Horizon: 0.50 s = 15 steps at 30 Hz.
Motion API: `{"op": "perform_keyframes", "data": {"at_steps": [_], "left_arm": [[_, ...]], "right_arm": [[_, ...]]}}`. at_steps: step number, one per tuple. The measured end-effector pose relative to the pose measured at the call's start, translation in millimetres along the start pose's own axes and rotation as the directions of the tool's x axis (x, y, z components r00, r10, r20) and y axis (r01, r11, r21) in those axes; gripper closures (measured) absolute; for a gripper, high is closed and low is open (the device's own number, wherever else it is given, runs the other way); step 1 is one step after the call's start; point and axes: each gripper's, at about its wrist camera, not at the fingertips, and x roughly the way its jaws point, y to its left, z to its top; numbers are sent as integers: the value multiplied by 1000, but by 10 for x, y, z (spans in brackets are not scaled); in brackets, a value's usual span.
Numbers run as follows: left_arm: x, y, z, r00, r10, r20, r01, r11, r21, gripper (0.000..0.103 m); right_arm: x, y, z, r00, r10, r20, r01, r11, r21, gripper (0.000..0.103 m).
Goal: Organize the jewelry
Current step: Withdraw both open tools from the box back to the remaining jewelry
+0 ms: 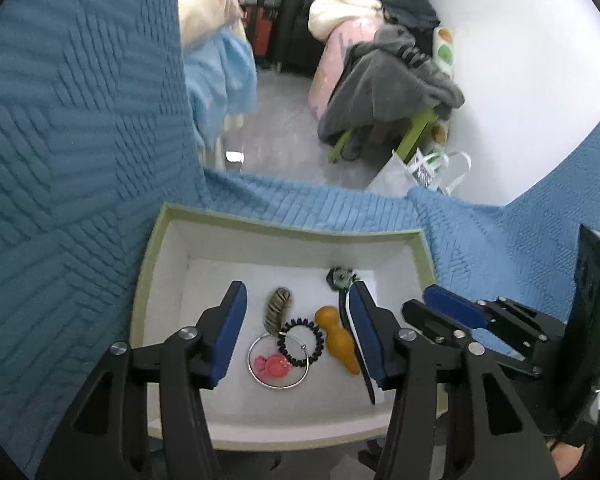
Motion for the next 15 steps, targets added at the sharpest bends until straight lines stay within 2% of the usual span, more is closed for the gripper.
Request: {"op": "perform_keyframes", "data": {"at_steps": [7, 10, 15], "left_arm": [[-592, -247, 46, 992, 4, 128, -8, 1000, 28, 48], [-809, -347, 65, 986, 5, 170, -10, 1000, 27, 48], [-1147, -514, 63, 970, 35, 242, -44, 999, 30, 48]], "right_arm": [[-723, 36, 136, 989, 13, 150, -6, 999, -42, 79], [-1066, 38, 172, 976, 14, 217, -1, 998, -59, 79], [-1409, -8, 166, 959, 18, 284, -1, 998, -60, 79]]}}
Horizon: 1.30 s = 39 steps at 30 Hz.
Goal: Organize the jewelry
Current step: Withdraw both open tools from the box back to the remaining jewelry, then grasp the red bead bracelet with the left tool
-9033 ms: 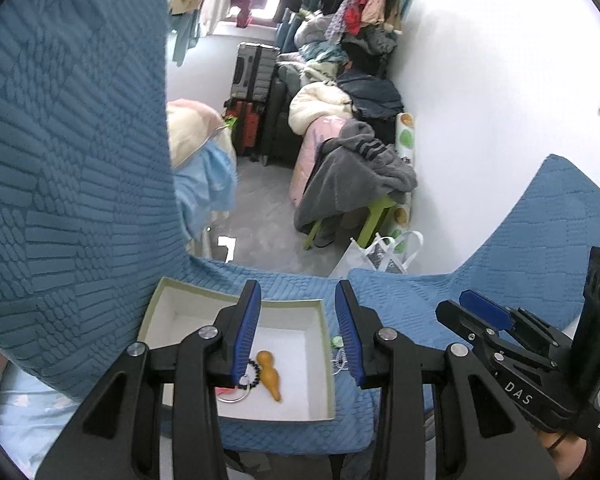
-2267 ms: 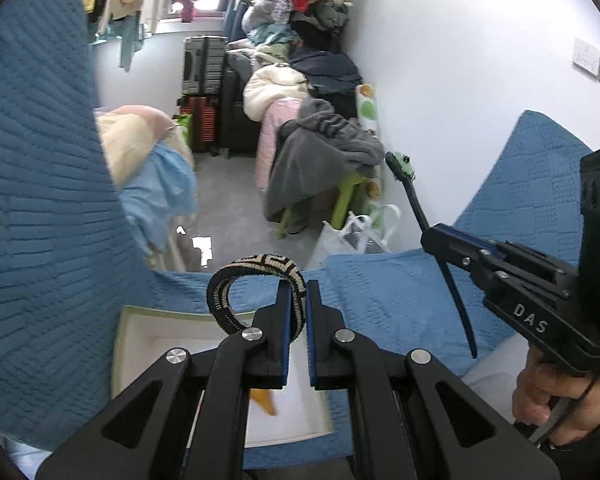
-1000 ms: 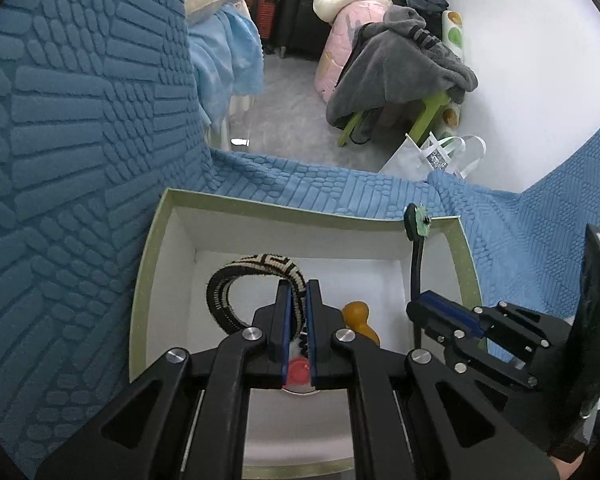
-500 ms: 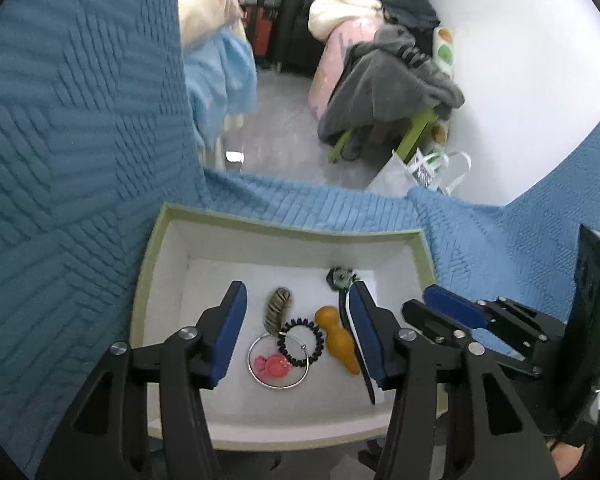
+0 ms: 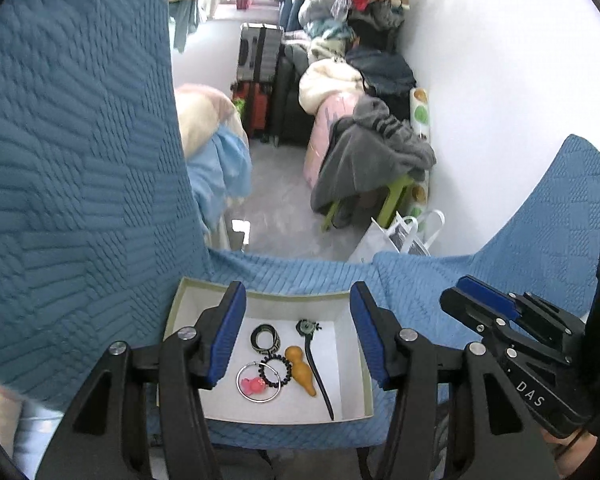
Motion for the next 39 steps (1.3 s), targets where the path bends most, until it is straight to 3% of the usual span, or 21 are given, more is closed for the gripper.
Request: {"op": "perform_keyframes", "data": {"at_steps": [8, 14, 18, 32, 39], "left_arm": [[-185, -267, -38, 999, -25, 44, 25, 1000, -2, 48], [-89, -497, -143, 997, -52, 51, 53, 999, -1, 48], [82, -651, -272, 994, -108, 32, 108, 994, -14, 48], [690, -1157, -831, 981, -178, -72, 176, 984, -25, 50], [880, -1275, -1081, 978, -180, -102, 177, 984, -36, 52]], "right_arm": [[-404, -164, -6, 998, -25, 63, 26, 1000, -17, 79], [-611, -402, -113, 993, -66, 100, 67, 998, -1, 79], [-677, -559, -235, 990, -90, 105, 89, 996, 11, 79], [-474, -1276, -958, 991, -133, 35, 127, 984, 127, 79], [-250, -1511, -1263, 994, -104, -17, 106, 980, 167, 79]]}}
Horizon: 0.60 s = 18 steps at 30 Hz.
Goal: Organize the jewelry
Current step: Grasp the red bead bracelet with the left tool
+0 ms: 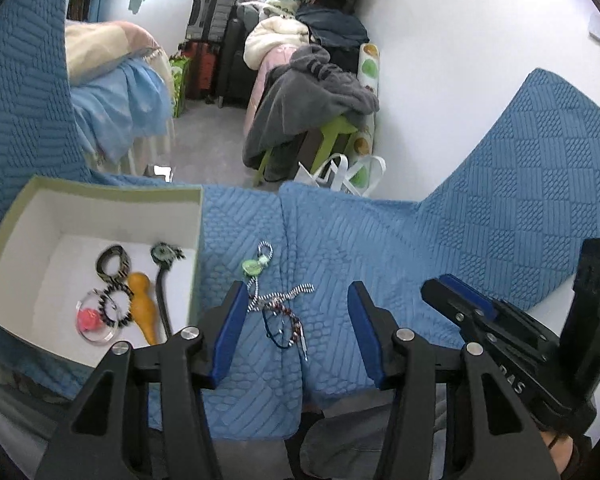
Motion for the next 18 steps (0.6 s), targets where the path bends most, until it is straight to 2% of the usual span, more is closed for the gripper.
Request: {"op": "perform_keyframes", "data": {"at_steps": [9, 14, 18], "left_arm": [[577, -59, -333, 991, -19, -135, 18, 1000, -8, 75], [893, -9, -422, 980, 31, -198, -38, 999, -36, 77], [1043, 56, -471, 975, 89, -204, -101, 994, -48, 77]], "right_arm": [[358, -250, -205, 993, 31, -114, -27, 999, 38, 80], [458, -313, -234, 988, 52, -146, -44, 997, 61, 80], [504, -352, -276, 983, 72, -168, -59, 995, 81, 80]]}}
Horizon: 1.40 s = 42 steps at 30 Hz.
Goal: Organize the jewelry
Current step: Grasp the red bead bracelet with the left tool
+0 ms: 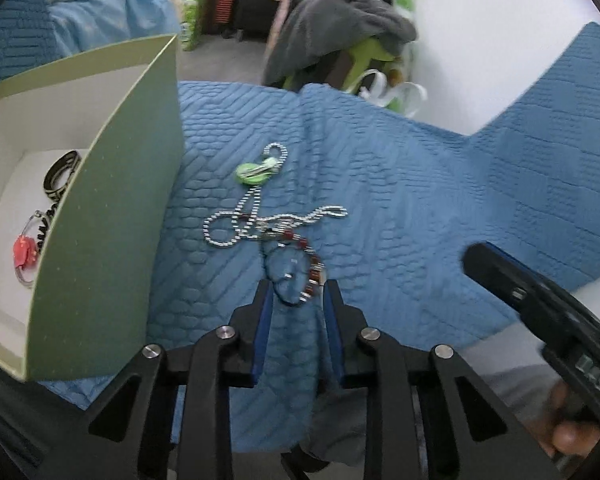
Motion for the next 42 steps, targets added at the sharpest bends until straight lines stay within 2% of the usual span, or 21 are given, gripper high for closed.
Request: {"op": "perform_keyframes", "data": {"at_steps": [4, 8, 11, 13, 14, 17, 23, 28, 29, 33, 42], "left_arm": [[157, 55, -9, 999, 35, -4, -35, 999, -18, 77], [284, 90, -8, 999, 33, -29, -34, 999, -32, 77], [319, 99, 0, 999, 33, -2, -33, 999, -24, 77], [331, 89, 5, 999, 36, 20, -36, 999, -6, 77], [334, 85, -2, 999, 40, 25, -41, 999, 3, 79], [349, 64, -10, 998, 56, 28, -56, 998, 31, 100], [207, 45, 10, 999, 17, 44, -19, 999, 47, 101], [-116, 51, 71, 996, -48, 72, 45, 998, 38, 101], [-173, 55, 85, 995, -58, 78, 55, 998, 36, 101], [-314, 72, 143, 993, -80, 90, 77, 996, 41, 101], [-435, 229, 183, 989, -111, 95, 110, 994, 17, 101]], "right_arm": [[24, -5, -12, 1000, 11, -9, -11, 1000, -1, 80], [38, 4, -10, 1000, 22, -16, -22, 1000, -1, 80], [80, -4, -33, 999, 25, -25, -25, 1000, 7, 80], [103, -19, -34, 1000, -4, -26, 4, 1000, 2, 80], [110, -34, -36, 1000, -9, -25, 9, 1000, 3, 80], [165, -94, -51, 999, 1, -43, 0, 1000, 28, 80], [273, -22, -111, 997, 4, -75, -4, 1000, 3, 80], [367, 72, -175, 994, 16, -109, -19, 999, -25, 82], [385, 86, -180, 993, 22, -115, -25, 999, -26, 85], [457, 156, -207, 990, 38, -134, -44, 998, -37, 92], [628, 423, -312, 980, 68, -188, -92, 988, -121, 91]]}}
